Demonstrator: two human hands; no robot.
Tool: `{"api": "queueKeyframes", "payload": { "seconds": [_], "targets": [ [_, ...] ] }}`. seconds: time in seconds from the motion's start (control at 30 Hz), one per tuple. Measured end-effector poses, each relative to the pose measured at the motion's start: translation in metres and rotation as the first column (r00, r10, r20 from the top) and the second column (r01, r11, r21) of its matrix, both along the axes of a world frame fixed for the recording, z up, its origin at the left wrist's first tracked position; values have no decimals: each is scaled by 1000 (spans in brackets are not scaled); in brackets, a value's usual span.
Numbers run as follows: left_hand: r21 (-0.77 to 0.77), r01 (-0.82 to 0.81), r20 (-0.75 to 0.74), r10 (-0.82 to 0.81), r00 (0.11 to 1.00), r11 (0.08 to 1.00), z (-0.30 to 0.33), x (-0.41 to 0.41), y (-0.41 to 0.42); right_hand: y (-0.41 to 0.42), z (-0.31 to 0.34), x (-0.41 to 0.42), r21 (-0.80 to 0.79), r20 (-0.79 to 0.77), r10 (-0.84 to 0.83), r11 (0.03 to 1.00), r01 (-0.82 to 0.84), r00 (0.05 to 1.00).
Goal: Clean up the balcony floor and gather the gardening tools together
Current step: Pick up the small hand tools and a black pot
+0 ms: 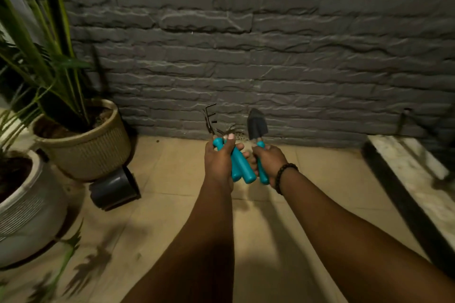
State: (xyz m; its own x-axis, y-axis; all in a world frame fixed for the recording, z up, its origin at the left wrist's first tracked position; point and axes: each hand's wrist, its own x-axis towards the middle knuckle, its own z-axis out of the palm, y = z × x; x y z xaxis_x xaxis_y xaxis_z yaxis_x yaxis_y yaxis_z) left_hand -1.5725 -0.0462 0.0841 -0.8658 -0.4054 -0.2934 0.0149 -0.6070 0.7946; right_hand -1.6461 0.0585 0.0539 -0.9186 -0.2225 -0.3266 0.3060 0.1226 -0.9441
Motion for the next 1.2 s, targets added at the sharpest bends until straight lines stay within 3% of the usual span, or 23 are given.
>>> {"api": "queueKeyframes", "payload": {
  "seconds": [0.13,0.27,0.47,0.63,1.03,1.2],
  "targets": [
    [-35,18,-22,-19,1000,999,-5,-14,6,3,17,-6,-50,-10,-8,999,8,1000],
    [-173,39,-65,-51,997,984,-19,-25,13,10,15,-9,16,-59,-70,997,71,996],
    [-272,144,27,-142,990,951,6,-25,33,48,49,1,110,-39,-123,986,126,992],
    [-354,263,89,-248,965,897,90,-6,45,68,116,37,98,34,-186,978,182,982],
    [-316,444,186,-404,896,839,385,93,87,99,430,181,261,225,-342,923,282,912],
    [-351,434,194,-389,900,830,478,150,103,132,516,258,251,154,-282,938,238,947]
  ]
}}
